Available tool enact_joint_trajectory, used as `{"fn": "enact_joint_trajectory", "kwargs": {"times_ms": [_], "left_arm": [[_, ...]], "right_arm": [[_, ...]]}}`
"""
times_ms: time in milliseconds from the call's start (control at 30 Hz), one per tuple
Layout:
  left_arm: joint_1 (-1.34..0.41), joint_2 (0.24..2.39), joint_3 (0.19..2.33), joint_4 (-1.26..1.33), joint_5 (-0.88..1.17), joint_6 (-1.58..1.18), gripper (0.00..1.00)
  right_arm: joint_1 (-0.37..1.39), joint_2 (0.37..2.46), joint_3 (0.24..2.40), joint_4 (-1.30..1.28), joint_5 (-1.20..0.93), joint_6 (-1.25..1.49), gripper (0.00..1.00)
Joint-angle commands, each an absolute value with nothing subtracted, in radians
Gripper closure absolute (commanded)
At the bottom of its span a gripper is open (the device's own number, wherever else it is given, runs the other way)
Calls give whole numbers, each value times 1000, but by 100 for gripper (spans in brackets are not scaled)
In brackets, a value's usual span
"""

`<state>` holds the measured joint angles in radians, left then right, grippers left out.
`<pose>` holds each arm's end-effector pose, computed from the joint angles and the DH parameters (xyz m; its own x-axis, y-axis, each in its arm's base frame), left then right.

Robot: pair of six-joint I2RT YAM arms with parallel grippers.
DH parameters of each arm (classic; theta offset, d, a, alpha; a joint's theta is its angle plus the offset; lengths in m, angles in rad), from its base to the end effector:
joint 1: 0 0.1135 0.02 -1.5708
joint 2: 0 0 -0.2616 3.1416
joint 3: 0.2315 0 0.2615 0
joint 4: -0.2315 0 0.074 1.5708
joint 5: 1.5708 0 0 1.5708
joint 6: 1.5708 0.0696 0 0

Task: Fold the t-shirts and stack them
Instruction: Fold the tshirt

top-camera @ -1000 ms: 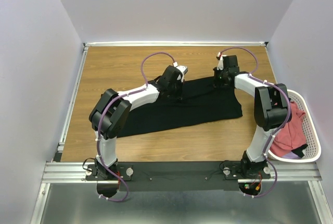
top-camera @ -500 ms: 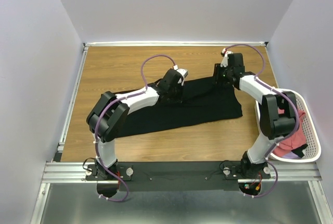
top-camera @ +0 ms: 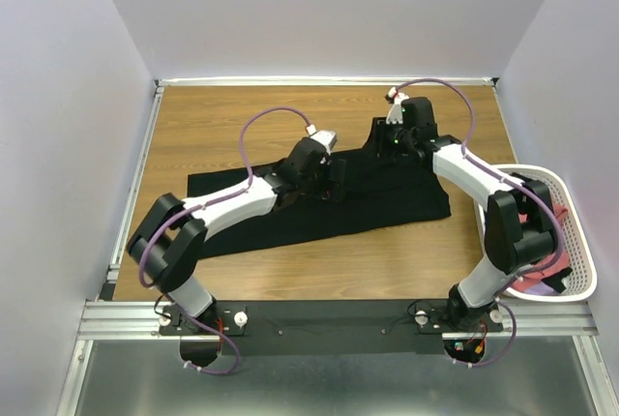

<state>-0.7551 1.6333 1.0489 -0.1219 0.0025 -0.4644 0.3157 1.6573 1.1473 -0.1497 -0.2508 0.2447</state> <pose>0.2846 -0.2681 0.1910 -0.7301 0.0721 -0.6795 0.4023 0.8491 -0.3422 0.3804 0.1424 0.2156 -0.6833 0.0237 -0.7298 -0.3315 0.8804 0.3390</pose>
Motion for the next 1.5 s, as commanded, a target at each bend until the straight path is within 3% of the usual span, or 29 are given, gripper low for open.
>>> {"fn": "enact_joint_trajectory", "kwargs": {"times_ms": [0, 133, 233, 567, 867, 1133, 1467], "left_arm": [[-758, 1516, 1019, -106, -198, -511, 2], [-729, 1387, 959, -135, -336, -543, 2], [-649, 1362, 946, -169, -313, -508, 2], [-287, 1528, 867, -210, -13, -515, 3], [-242, 1680, 805, -143, 138, -566, 8], [-250, 1649, 738, -127, 259, -592, 9], [-452, 1571, 669, -172, 354, -644, 7]], "right_arm": [[350, 1690, 1154, -147, -311, 301, 47], [364, 1675, 1098, -150, -284, 348, 47], [364, 1635, 1017, -152, -138, 412, 47], [316, 1555, 841, -161, 66, 615, 47], [218, 1721, 890, -140, 95, 580, 47], [124, 2050, 1230, -123, 6, 439, 47], [124, 2500, 1879, -189, -294, 405, 47]]}}
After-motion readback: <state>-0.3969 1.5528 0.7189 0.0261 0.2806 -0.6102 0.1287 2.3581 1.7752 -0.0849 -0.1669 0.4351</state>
